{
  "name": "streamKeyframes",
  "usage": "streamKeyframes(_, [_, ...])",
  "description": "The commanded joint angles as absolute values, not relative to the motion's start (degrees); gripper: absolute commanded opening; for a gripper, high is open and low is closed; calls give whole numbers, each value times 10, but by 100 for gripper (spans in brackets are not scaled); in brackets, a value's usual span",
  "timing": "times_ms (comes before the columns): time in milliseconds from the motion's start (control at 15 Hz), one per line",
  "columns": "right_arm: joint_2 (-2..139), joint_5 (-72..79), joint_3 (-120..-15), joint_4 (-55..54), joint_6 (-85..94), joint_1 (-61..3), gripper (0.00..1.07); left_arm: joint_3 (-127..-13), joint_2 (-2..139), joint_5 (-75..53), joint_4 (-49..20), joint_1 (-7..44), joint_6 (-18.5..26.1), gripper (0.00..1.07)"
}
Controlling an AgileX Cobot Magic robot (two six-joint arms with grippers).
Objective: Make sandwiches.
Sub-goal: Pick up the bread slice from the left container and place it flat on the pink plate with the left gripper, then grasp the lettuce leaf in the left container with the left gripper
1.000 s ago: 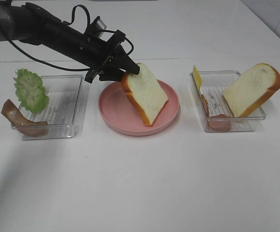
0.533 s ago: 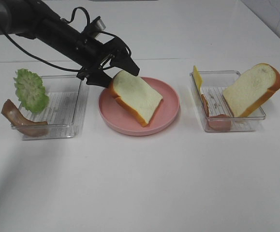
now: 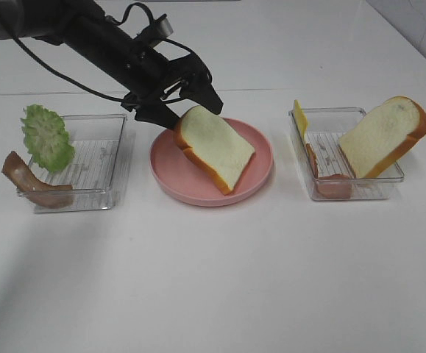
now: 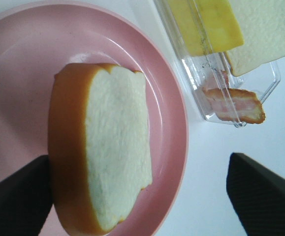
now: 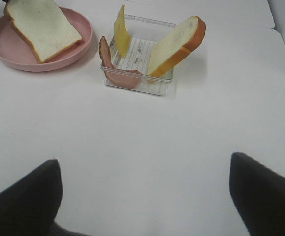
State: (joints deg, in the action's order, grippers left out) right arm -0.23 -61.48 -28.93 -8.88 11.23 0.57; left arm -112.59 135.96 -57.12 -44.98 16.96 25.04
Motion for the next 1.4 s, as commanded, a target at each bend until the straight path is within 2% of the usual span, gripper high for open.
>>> streamKeyframes(67, [-14,-612,-289,-90,117,9,82,-1128,1358,-557,-435,184,245,87])
streamKeyframes(400, [-14,-612,-289,-91,117,9,82,-1128,1350,-560,-316,206,242,87])
streamKeyframes(533, [-14,-612,-289,-91,117,9,82,-1128,1339,-548,-290,213,235,87])
streamKeyframes(600, [-14,-612,-289,-91,117,9,82,-1128,1329,-531,-231,225,194,87])
streamKeyframes(867, [-14,-612,-289,-91,117,9,82,-1128,1318,-528,-50,271,119,87])
streamKeyframes(933, [-14,-612,-289,-91,117,9,82,-1128,1313,-525,-32,274,104,87])
streamKeyframes(1133, [-14,-612,-289,-91,117,9,82,-1128,1267,-553,25,265,21,86])
streamKeyframes(1400, [-14,-612,-289,-91,117,9,82,-1128,1232,-678,29,207,4,86])
